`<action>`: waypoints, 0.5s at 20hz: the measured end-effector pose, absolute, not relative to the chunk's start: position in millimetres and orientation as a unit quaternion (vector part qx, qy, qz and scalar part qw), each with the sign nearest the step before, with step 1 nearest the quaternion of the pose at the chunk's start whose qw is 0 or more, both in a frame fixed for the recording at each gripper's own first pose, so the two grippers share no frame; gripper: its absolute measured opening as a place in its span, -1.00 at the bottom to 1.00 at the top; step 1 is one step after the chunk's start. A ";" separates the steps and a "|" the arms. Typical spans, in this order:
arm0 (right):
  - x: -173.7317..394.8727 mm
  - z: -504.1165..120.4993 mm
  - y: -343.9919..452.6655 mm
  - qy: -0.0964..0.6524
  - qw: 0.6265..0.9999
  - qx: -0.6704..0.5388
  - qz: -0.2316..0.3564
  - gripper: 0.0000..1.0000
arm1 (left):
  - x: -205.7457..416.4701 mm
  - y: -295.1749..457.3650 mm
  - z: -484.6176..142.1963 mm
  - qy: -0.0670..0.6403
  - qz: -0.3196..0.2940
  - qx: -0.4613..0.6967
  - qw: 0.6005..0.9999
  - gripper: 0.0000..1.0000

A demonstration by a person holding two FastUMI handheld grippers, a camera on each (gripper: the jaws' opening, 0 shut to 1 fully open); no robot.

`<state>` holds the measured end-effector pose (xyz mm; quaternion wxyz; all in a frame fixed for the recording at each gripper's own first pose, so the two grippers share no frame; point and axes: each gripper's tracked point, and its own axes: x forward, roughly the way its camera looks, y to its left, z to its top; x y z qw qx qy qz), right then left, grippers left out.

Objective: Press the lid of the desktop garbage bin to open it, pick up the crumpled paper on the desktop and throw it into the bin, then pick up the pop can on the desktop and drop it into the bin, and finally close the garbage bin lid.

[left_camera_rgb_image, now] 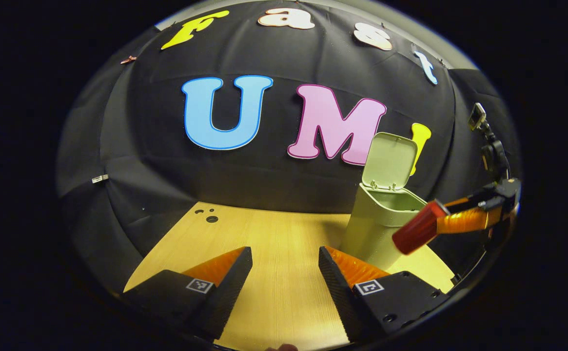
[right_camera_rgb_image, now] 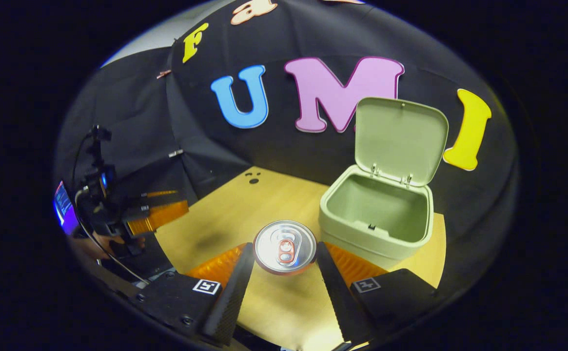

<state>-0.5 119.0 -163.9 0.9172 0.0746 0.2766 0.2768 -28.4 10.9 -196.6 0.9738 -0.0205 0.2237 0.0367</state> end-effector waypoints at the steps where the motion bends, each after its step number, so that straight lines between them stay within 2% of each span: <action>1: 5.9 -154.0 116.5 0.266 0.919 0.083 0.278 0.65 | -28.4 10.2 -195.8 0.224 0.036 -0.022 0.974 0.80; 5: 42.3 -134.8 87.6 0.236 0.936 0.071 0.251 0.65 | -30.0 8.2 -197.9 0.227 0.036 -0.023 0.973 0.80; 10: 86.9 -146.1 34.0 0.244 0.952 0.071 0.173 0.65 | -33.0 9.8 -198.3 0.229 0.041 -0.019 0.972 0.80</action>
